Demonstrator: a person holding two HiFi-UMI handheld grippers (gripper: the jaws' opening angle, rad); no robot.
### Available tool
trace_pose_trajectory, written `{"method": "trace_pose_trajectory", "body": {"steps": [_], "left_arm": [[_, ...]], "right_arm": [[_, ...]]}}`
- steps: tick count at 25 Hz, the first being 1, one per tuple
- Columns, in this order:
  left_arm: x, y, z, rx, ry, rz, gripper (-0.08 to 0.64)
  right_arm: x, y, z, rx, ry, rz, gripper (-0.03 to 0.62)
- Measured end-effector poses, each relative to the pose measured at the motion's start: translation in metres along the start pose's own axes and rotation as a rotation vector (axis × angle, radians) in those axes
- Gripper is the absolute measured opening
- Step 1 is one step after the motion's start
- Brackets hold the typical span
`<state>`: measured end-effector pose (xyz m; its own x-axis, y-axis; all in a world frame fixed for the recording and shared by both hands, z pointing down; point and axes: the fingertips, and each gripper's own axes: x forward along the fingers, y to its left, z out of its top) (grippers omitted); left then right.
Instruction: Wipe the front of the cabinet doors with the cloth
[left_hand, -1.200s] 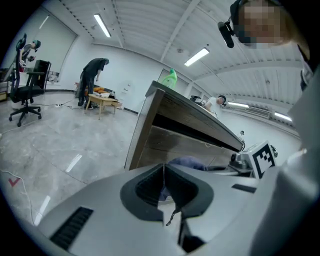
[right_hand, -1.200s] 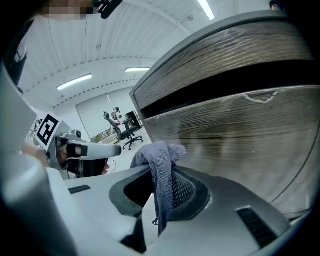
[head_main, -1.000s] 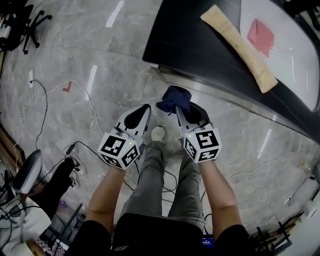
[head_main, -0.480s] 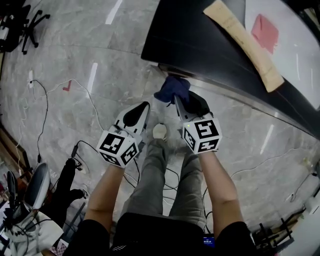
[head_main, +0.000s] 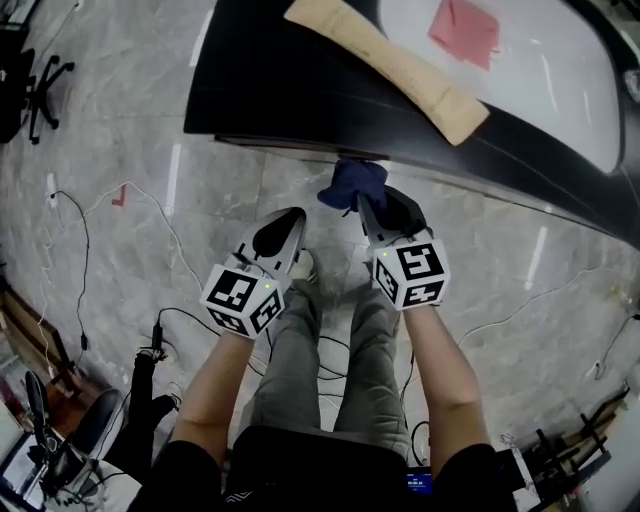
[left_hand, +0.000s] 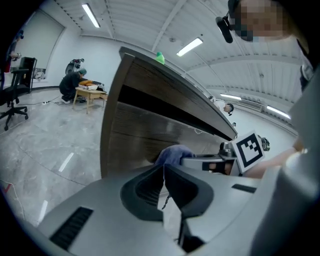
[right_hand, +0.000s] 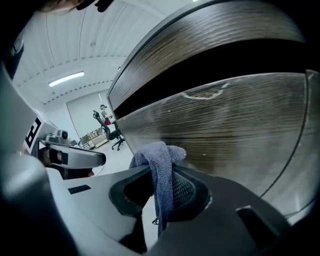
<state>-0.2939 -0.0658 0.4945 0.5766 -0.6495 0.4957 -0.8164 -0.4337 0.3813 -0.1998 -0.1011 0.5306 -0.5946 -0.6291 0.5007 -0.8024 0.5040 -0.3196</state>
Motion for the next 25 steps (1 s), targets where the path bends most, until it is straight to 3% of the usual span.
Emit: {"method": "trace_pose_trajectory", "body": {"steps": [17,21,25], "left_arm": [[0.088,-0.119,-0.014,0.052,0.043,-0.111,0.017],[0.095,-0.138,-0.015,0.09,0.049,-0.144,0.017],[0.091,-0.132,-0.016,0.075,0.043,-0.133,0.017]], "right_arm": [[-0.102,-0.128,-0.024,0.058,-0.024,-0.151,0.071],[-0.114,-0.133,-0.031,0.065,-0.019,-0.157,0.071],[-0.11,-0.123,-0.037,0.073,-0.009,-0.138,0.071]]}}
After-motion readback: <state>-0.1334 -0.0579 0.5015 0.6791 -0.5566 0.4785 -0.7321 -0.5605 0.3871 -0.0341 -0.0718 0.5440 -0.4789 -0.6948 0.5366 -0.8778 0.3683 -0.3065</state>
